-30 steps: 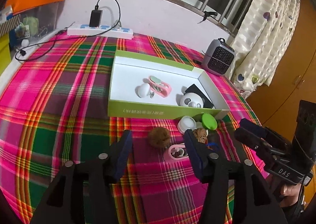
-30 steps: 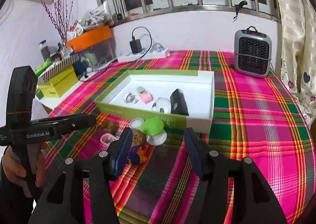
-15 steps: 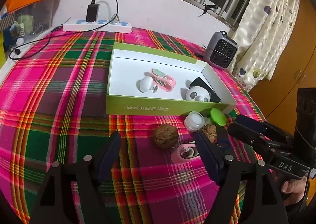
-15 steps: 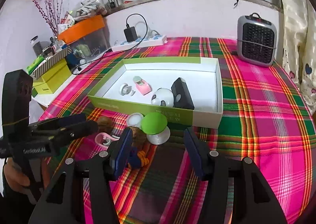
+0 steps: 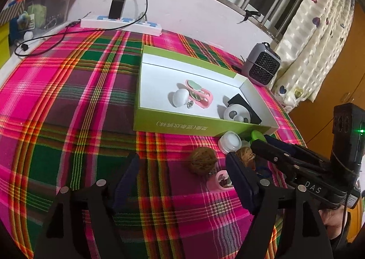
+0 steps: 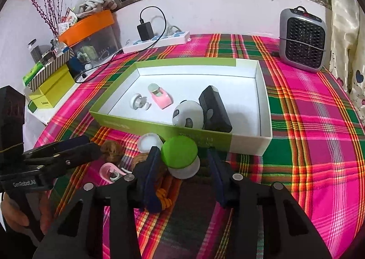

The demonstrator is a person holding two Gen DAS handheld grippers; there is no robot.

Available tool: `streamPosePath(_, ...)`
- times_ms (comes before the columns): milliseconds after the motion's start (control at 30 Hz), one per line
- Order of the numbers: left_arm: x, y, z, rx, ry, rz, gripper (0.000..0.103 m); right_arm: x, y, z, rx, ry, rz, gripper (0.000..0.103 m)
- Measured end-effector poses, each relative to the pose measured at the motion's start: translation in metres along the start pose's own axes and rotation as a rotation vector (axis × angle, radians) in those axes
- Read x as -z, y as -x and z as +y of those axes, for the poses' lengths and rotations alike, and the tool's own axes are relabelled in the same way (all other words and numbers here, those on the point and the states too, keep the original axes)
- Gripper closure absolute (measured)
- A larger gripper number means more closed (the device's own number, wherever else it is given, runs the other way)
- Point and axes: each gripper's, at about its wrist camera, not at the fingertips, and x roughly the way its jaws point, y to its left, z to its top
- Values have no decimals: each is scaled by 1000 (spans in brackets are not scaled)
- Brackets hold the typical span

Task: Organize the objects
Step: 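Withdraw both tools from the box toward the walnuts and green lid, then close right tool on the green-capped white item while left tool approaches a walnut, then close left tool on the walnut and lift while right tool lifts the green-capped item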

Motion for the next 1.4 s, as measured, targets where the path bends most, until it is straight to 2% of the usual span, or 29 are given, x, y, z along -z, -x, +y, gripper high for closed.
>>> streamPosePath(100,0,-1,-2,0,-9,4,25,-1,-1,1,0,8,1,68)
streamPosePath(300,2,-3,-10,2,-44,16,25,2,1,1,5,13,-5,68)
streamPosePath(567,3,-9,-21,-45,-75,28,26,9,12,-12,4,-6,-8,68)
streamPosePath(667,2,-10,-23,-84,-77,28,33,11,14,-14,-4,-7,-9,68)
streamPosePath(767,1,-12,-25,-113,-86,29,44,12,15,-15,-8,-8,-10,68)
streamPosePath(833,2,-13,-27,-100,-100,34,59,12,15,-17,-13,-13,-11,68)
streamPosePath(933,4,-15,-37,-99,-137,39,70,13,15,-17,-16,-18,-13,68)
streamPosePath(1000,4,-17,-40,-95,-151,44,74,13,16,-17,-15,-19,-15,68)
streamPosePath(1400,6,-16,-49,-77,-186,50,75,16,23,-20,-12,-22,-29,68)
